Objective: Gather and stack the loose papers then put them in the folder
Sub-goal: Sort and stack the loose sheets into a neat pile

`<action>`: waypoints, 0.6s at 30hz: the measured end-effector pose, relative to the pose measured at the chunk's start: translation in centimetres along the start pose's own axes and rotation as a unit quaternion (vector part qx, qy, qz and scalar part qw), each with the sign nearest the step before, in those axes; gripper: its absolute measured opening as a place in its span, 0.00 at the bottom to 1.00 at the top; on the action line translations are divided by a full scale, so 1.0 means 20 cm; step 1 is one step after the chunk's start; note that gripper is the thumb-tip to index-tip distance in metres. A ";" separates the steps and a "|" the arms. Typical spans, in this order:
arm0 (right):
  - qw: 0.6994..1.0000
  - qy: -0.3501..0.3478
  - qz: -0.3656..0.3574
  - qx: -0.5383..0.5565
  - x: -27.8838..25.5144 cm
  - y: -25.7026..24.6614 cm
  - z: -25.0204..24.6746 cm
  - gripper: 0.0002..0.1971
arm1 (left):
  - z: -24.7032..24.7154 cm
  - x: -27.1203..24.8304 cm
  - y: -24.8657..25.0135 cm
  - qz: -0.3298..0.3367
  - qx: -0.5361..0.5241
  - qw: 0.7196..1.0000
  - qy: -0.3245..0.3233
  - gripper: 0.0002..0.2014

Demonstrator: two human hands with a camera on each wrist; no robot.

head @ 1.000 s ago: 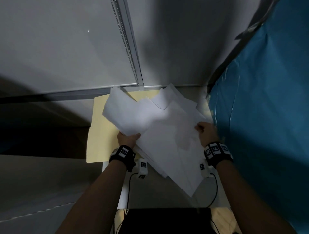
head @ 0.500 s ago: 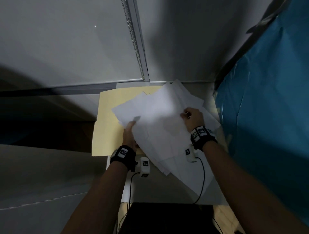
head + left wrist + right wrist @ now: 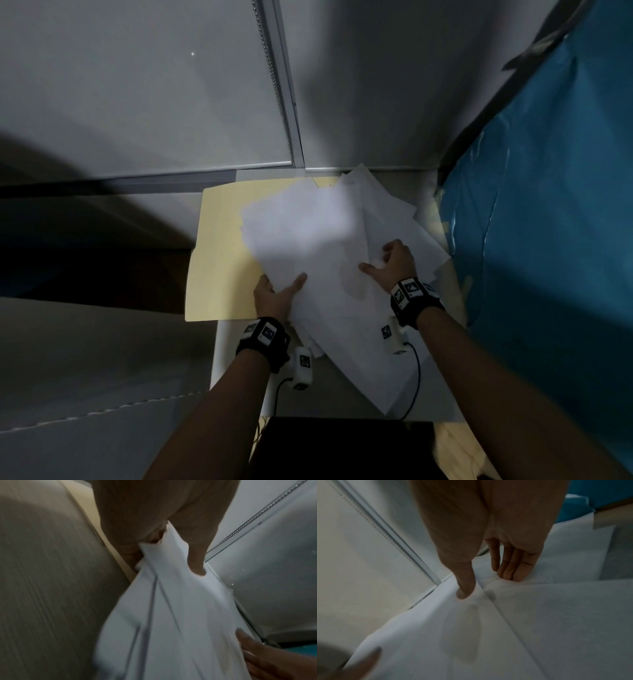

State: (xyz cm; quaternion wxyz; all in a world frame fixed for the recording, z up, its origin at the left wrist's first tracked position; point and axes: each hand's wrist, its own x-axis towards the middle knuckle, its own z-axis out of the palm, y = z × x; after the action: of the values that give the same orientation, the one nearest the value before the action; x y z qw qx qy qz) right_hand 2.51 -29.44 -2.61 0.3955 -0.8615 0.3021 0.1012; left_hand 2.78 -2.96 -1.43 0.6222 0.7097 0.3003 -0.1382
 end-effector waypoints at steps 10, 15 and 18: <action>0.978 -0.009 0.010 0.207 0.02 -0.08 -0.20 0.46 | -0.03 -0.06 0.12 0.087 -0.001 0.992 -0.091 0.21; 0.931 -0.135 -0.067 0.331 0.01 -0.21 -0.30 0.38 | -0.03 -0.02 0.27 0.116 0.012 0.984 -0.134 0.26; 0.933 -0.116 -0.070 0.333 0.00 -0.28 -0.27 0.32 | 0.03 -0.01 0.32 0.142 0.040 0.981 -0.130 0.25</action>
State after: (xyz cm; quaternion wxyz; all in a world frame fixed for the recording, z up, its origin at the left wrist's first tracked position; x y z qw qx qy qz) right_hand 5.45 -30.64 4.53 0.6982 -0.6816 0.2088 0.0662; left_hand 6.56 -3.96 3.72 0.6404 0.7452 0.1075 -0.1514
